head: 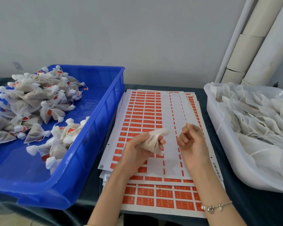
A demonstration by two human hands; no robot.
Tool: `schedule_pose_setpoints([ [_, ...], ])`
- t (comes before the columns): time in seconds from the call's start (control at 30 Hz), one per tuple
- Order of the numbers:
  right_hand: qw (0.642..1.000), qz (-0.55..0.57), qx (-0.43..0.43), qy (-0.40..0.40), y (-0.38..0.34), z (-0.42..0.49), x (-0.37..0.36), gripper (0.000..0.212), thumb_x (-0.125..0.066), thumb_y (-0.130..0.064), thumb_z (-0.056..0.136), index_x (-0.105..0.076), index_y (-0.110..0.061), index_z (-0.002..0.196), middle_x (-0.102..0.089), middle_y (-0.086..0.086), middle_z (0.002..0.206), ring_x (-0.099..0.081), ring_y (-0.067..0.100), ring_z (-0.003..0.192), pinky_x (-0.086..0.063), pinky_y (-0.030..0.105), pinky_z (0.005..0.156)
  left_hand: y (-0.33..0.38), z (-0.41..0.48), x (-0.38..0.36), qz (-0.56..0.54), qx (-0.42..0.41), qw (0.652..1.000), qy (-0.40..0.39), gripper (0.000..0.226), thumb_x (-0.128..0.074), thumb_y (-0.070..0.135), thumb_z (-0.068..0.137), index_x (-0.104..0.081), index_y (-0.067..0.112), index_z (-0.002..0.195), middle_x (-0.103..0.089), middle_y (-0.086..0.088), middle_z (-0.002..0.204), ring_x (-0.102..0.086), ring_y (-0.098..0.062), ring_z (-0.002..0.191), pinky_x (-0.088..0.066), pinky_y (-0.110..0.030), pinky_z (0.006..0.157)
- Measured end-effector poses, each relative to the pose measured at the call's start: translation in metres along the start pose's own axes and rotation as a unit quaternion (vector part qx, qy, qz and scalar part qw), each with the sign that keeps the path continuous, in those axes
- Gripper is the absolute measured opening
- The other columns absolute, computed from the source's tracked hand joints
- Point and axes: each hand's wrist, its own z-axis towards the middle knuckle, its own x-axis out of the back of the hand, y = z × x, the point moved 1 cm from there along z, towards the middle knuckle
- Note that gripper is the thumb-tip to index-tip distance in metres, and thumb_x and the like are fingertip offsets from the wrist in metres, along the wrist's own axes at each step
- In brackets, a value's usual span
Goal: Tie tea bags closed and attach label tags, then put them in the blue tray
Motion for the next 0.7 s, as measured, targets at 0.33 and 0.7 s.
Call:
schedule_pose_setpoints([
  [0.33,0.782,-0.515,0.293,-0.193,0.028,-0.024,-0.02,0.016,-0.064,-0.016,0.09,-0.058,-0.03,0.087,-0.058,-0.024,0.077,-0.061,0.003,0.076,-0.047,0.007,0.064,-0.002,0.0,0.008,0.07,-0.146,0.966,0.202,0.03,-0.047,0.032,0.096,-0.071,0.017,0.108,-0.069,-0.008,0.109,-0.065,-0.022,0.101,-0.053,-0.032,0.089],
  [0.7,0.803,-0.467,0.305,-0.209,0.024,-0.027,-0.021,0.009,-0.063,-0.016,0.09,-0.064,-0.024,0.09,-0.063,-0.019,0.082,-0.063,0.004,0.079,-0.05,0.01,0.068,-0.019,0.001,0.002,0.503,-0.269,0.794,0.211,0.025,-0.052,0.011,0.096,-0.065,0.033,0.099,-0.058,0.036,0.093,-0.055,0.006,0.1,-0.042,-0.005,0.084],
])
